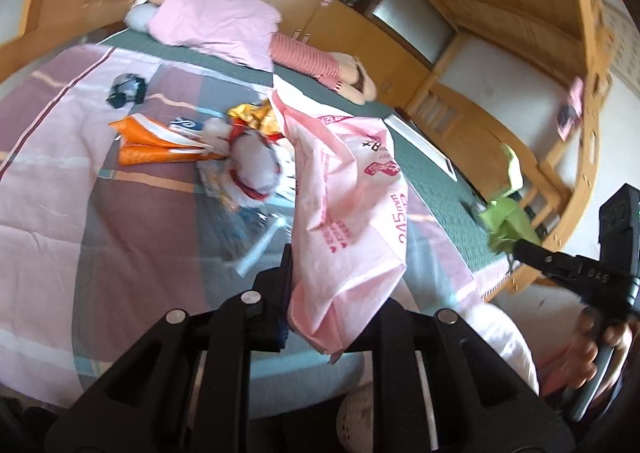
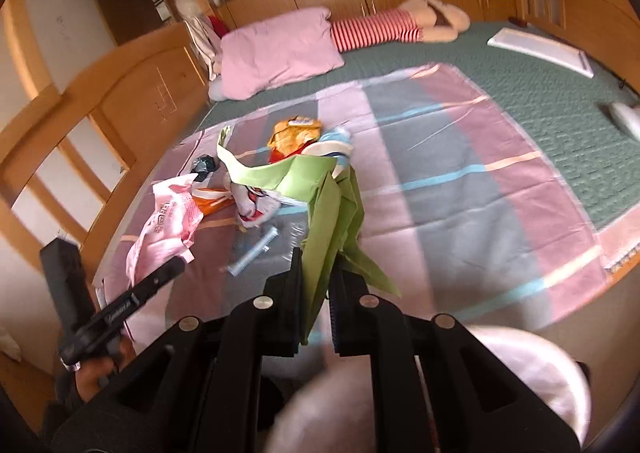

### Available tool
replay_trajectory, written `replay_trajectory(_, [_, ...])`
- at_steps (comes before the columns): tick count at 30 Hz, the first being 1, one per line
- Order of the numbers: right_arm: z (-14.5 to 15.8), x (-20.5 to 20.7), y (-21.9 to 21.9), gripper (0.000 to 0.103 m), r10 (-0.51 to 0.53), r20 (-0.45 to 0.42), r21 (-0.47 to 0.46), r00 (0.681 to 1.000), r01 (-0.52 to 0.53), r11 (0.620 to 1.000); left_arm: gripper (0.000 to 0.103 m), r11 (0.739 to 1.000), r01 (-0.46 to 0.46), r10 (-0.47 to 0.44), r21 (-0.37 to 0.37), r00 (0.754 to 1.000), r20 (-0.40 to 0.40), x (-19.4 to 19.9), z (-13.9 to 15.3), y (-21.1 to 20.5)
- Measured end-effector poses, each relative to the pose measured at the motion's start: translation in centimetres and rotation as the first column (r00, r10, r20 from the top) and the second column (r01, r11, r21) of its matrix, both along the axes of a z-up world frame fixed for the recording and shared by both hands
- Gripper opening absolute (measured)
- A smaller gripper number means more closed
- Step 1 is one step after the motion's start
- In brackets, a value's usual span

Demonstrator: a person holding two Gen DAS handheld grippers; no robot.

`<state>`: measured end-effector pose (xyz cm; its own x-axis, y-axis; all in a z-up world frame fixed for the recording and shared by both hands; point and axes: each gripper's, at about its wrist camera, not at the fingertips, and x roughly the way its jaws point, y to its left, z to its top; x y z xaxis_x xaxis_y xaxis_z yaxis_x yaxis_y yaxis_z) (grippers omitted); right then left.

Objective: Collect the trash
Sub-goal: 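Carry both items to the wastebasket and open both tools to drop them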

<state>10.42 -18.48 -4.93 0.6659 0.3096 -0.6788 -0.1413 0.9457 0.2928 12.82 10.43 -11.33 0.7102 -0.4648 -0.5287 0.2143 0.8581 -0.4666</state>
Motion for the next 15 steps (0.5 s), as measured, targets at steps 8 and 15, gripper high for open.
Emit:
replay_trajectory(8, [-4.5,-6.3,-4.5,0.044,0.078,-0.22,-0.113,0.972,-0.105,0.988,0.017,0.994,0.105,-0.105,-0.001,0.994,0.042,-3.5,0.3,-4.6])
replay_trajectory(15, [-0.2,-8.0,-11.1,0.056,-0.159,-0.032,0.132,0.987,0.162,0.978,0.017,0.966,0.251,-0.254,0.068,0.967,0.039,-5.9,0.5,-9.6])
